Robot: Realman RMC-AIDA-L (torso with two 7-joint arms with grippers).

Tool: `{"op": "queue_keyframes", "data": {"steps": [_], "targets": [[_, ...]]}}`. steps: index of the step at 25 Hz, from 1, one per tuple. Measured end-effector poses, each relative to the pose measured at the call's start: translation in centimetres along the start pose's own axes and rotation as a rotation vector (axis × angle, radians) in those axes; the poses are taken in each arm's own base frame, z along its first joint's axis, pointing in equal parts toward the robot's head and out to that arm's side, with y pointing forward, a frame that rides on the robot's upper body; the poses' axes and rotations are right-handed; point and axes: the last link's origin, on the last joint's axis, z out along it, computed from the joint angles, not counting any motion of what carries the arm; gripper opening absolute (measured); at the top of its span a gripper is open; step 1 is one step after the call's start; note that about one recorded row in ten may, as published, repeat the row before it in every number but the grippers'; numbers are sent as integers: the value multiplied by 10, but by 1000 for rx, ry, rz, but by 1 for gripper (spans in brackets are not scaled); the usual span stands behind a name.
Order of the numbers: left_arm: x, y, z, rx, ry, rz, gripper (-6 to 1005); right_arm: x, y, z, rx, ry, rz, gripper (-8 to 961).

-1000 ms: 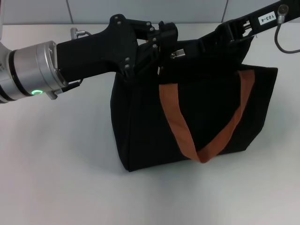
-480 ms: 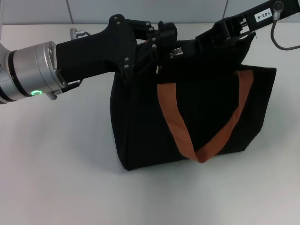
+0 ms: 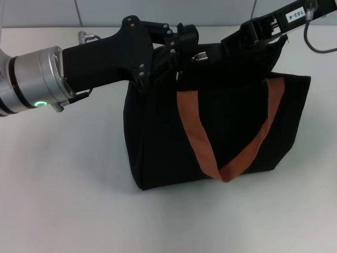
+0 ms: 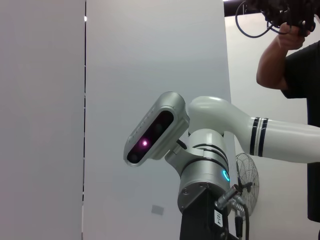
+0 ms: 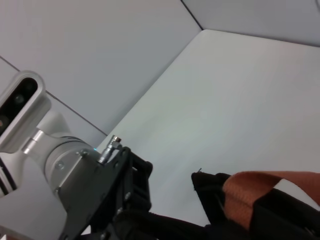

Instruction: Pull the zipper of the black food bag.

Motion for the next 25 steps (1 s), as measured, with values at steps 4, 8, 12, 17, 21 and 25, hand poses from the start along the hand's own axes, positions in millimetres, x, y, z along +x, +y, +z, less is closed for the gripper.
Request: {"op": "queue_keyframes", "data": {"steps": [4, 8, 12, 17, 21, 25], "targets": [[0, 0, -1, 5, 5, 0, 106, 0, 0, -3, 19, 0, 8, 0], [0, 0, -1, 7, 5, -1, 107, 0, 0, -4, 26, 4, 16, 0], [0, 0, -2, 8, 4, -2, 108, 1, -1, -6, 47, 9, 21, 0], [0, 0, -3, 12, 6, -3, 109, 2, -1, -11, 72, 3, 27, 0], [0, 0, -3, 13, 7, -3, 110, 4, -1, -16, 99, 5, 30, 0], [0, 0, -3, 13, 7, -3, 111, 8, -2, -21, 124, 3, 37, 0]]}}
